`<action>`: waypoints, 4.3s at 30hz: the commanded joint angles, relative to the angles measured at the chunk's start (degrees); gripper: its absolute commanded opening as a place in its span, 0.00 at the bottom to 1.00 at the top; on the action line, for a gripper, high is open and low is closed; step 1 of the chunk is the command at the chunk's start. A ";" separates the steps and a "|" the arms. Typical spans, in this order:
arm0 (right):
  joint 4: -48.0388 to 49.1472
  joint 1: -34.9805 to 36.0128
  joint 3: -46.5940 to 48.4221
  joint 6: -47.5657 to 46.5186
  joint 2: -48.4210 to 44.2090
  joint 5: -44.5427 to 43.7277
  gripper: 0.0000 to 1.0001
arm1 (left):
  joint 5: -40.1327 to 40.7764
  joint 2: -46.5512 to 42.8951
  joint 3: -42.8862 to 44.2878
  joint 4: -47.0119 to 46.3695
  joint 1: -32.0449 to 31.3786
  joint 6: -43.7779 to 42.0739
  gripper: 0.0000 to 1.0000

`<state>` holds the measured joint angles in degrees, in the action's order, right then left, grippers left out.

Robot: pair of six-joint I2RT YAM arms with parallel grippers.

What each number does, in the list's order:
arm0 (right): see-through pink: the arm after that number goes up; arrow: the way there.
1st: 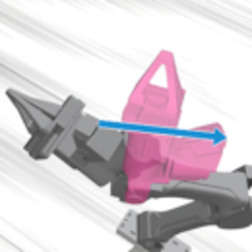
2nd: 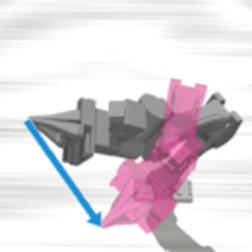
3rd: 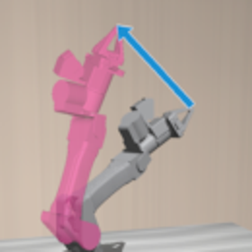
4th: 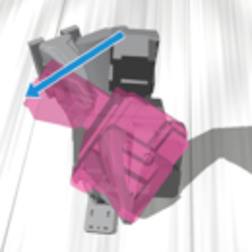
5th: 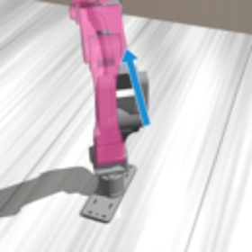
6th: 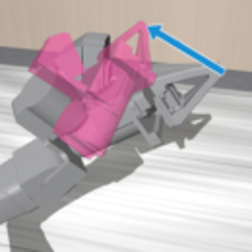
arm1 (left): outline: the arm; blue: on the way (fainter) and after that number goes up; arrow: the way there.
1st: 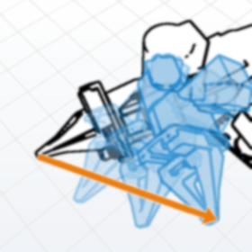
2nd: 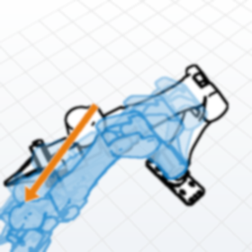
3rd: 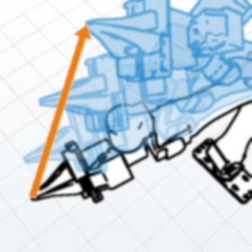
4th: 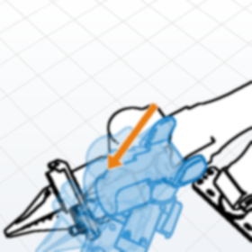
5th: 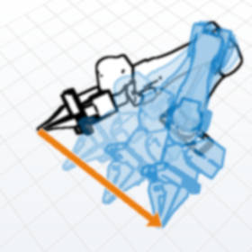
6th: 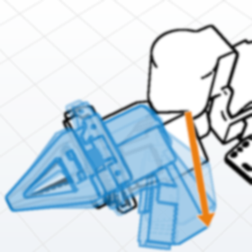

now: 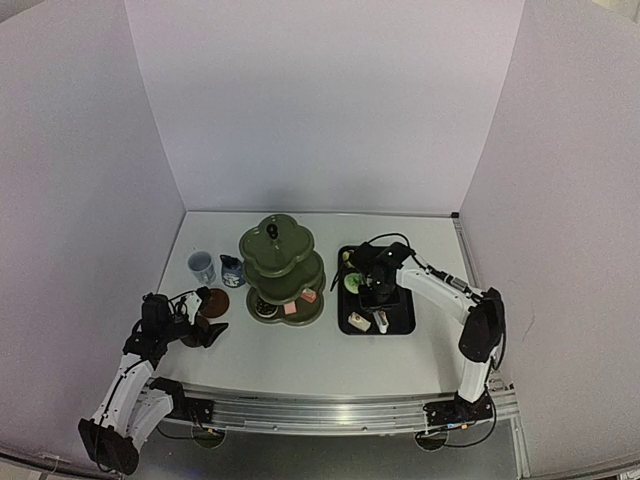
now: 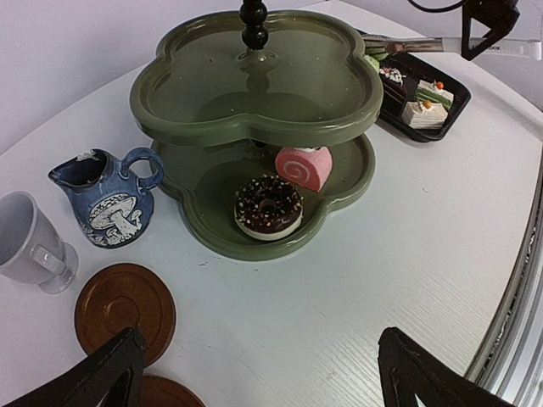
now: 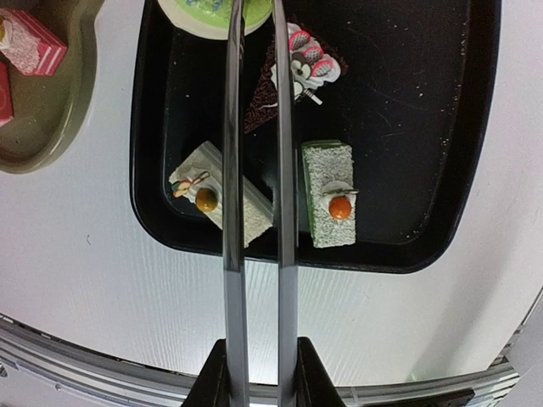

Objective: Serve the afternoon tea

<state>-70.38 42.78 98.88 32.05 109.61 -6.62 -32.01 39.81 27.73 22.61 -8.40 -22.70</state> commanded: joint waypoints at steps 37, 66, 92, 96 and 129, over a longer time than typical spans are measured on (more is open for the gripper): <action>2.58 38.59 20.50 -11.14 8.12 -13.70 0.00 | 5.56 -6.17 4.60 8.25 7.52 -4.58 0.97; 14.06 32.90 44.75 -20.03 36.48 -40.23 0.00 | 8.42 -8.35 4.18 6.13 7.88 -3.75 0.97; 14.57 30.88 39.30 -21.56 38.94 -52.37 0.00 | 7.93 -7.31 4.44 6.79 7.94 -4.02 1.00; 14.57 30.06 38.90 -21.66 39.31 -52.55 0.00 | 8.01 -7.38 4.36 6.84 7.93 -4.02 1.00; 12.16 29.20 37.24 -20.77 39.52 -53.43 0.28 | 7.67 -7.35 4.54 7.45 7.96 -4.02 1.00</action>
<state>-57.63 72.03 134.45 9.41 149.93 -57.40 -23.41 32.34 31.14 30.53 -0.69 -26.98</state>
